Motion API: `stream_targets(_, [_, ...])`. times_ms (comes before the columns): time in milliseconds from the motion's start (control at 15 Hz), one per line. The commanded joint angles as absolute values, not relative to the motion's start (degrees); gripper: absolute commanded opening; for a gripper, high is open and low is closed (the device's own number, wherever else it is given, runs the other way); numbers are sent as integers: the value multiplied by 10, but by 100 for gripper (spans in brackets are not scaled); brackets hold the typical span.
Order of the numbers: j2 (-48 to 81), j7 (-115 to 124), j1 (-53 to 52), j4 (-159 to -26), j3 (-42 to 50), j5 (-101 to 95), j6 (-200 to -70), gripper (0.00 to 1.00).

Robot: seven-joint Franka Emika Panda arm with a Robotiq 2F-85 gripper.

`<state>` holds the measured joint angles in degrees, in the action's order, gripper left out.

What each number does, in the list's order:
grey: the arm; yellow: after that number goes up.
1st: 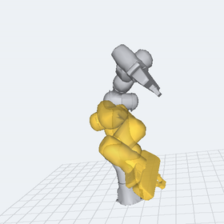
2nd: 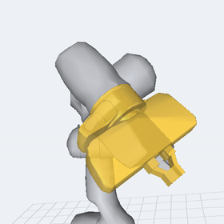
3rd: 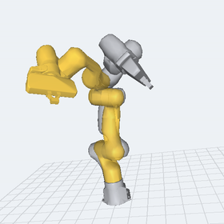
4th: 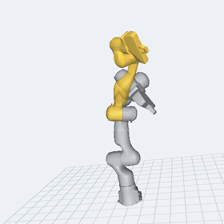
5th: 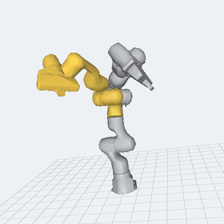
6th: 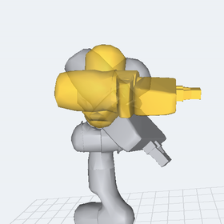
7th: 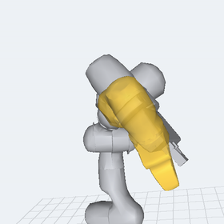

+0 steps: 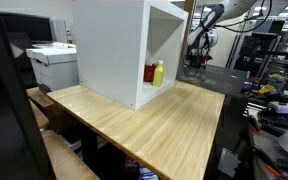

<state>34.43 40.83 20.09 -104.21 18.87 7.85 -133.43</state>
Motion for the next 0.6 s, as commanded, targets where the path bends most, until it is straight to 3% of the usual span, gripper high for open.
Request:
stream_targets(0, [355,381,208,-1032,184,98,-1338,100])
stream_targets(533, [366,381,206,-1027,188,92,-1338,100])
